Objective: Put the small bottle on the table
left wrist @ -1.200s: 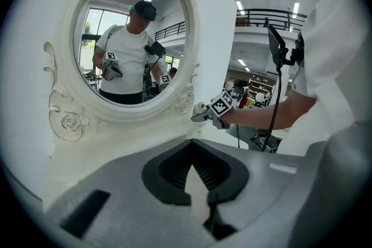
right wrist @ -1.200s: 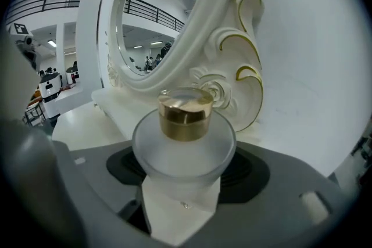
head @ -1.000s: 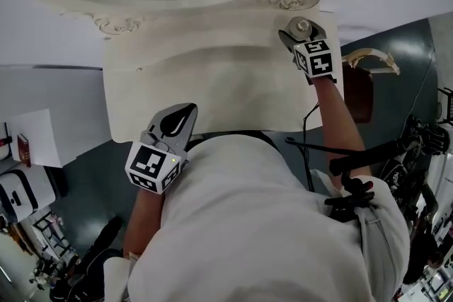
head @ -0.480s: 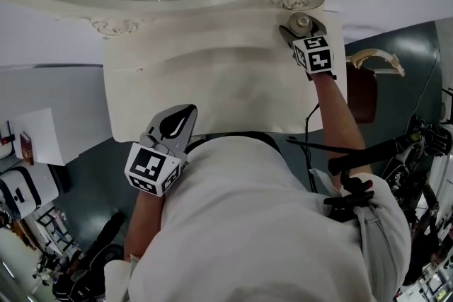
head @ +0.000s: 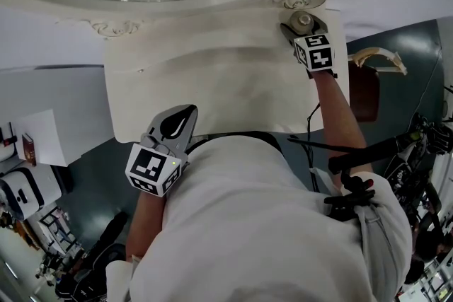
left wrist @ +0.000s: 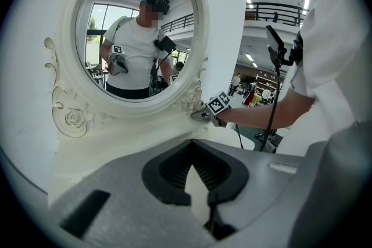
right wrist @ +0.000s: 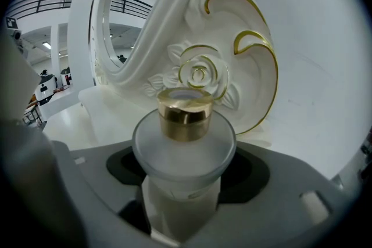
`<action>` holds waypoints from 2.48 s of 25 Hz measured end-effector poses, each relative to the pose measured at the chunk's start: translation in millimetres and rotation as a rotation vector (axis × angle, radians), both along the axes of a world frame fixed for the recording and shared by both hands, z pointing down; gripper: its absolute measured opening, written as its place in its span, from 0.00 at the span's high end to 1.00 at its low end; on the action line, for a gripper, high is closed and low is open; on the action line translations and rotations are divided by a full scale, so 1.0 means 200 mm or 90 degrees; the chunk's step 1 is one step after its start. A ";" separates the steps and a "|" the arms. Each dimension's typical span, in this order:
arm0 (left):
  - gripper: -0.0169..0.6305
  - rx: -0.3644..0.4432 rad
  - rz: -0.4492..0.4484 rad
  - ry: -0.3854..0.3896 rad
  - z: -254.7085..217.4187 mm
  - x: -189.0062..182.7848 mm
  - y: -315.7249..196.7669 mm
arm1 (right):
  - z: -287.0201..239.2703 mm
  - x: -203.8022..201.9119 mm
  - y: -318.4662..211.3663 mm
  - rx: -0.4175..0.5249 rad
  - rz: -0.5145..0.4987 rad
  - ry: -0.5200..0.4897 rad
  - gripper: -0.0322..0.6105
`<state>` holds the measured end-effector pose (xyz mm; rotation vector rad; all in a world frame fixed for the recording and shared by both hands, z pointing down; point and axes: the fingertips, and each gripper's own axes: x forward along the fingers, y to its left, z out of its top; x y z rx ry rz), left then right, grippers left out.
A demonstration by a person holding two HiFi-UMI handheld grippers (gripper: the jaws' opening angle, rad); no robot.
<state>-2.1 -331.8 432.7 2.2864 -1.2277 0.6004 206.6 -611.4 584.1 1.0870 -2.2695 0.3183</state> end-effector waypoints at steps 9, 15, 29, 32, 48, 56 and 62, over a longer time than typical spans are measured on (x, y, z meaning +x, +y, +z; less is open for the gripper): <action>0.97 0.000 -0.004 0.003 0.00 -0.02 0.01 | 0.00 0.00 -0.01 -0.001 0.004 -0.008 0.42; 0.97 0.004 -0.002 0.008 0.00 -0.04 0.03 | 0.00 -0.01 0.00 -0.002 0.011 0.000 0.42; 0.97 0.020 0.022 0.018 -0.02 -0.10 0.11 | -0.06 0.07 0.07 0.018 0.064 0.017 0.36; 0.97 0.025 0.031 0.022 -0.03 -0.12 0.14 | -0.07 0.08 0.13 0.019 0.077 0.021 0.37; 0.97 0.055 0.091 0.054 -0.06 -0.30 0.37 | -0.15 0.06 0.63 0.012 0.158 0.028 0.54; 0.97 0.068 0.120 0.066 -0.07 -0.41 0.52 | -0.24 -0.09 0.96 0.020 0.173 0.030 0.85; 0.97 0.075 0.140 0.072 -0.07 -0.51 0.63 | -0.29 -0.25 1.20 0.017 0.160 0.030 0.95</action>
